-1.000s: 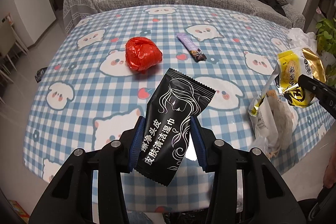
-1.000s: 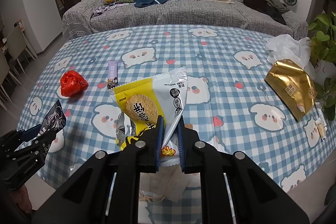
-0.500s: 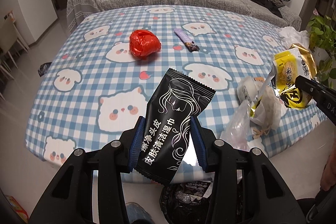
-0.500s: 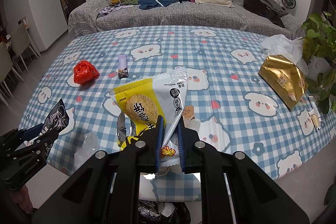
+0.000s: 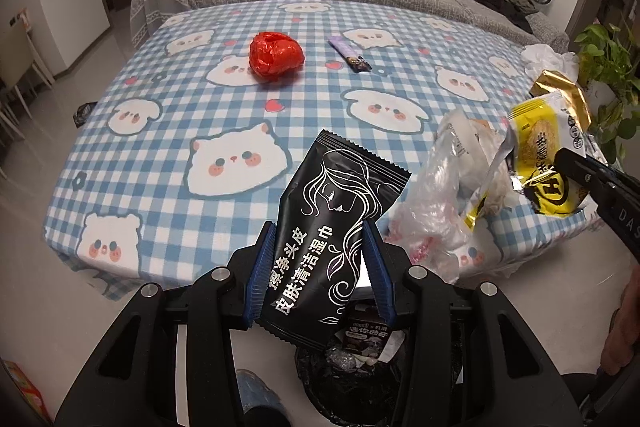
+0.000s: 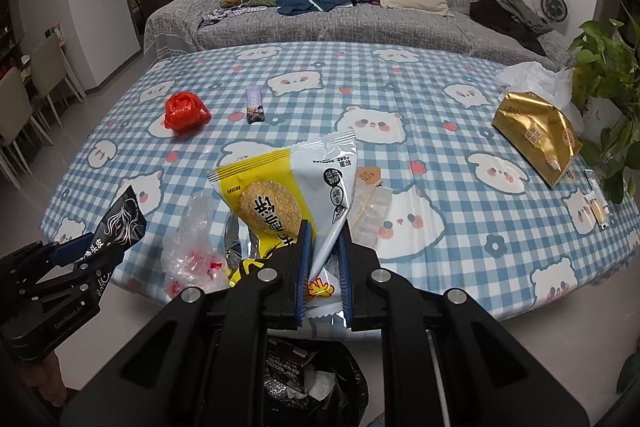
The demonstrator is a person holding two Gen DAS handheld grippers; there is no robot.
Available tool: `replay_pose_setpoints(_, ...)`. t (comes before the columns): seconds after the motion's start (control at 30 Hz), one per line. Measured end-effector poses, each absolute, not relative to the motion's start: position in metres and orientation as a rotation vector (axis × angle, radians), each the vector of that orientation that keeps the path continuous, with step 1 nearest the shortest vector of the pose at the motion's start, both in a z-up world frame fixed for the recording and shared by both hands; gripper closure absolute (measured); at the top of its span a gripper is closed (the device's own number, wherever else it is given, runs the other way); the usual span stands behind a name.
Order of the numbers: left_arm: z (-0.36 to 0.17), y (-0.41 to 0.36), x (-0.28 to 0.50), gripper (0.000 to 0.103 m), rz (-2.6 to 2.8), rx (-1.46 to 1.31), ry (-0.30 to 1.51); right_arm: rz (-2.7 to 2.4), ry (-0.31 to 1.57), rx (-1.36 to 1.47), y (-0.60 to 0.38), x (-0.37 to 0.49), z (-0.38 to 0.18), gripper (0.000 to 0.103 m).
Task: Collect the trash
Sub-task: 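Lift both packets off the table and carry them over the bin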
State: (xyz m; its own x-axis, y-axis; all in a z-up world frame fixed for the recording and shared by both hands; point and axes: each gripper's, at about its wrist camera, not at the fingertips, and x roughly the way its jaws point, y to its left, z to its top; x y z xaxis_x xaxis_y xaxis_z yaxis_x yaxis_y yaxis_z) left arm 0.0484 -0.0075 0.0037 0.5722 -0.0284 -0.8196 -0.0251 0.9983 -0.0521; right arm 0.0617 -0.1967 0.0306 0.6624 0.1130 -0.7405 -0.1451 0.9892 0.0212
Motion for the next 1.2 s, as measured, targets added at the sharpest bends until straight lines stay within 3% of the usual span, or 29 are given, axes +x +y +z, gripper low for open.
replay_pose_setpoints(1.2, -0.046, 0.004, -0.060, 0.060, 0.049, -0.130, 0.978, 0.170, 0.861, -0.031, -0.196, -0.046, -0.019, 0.090)
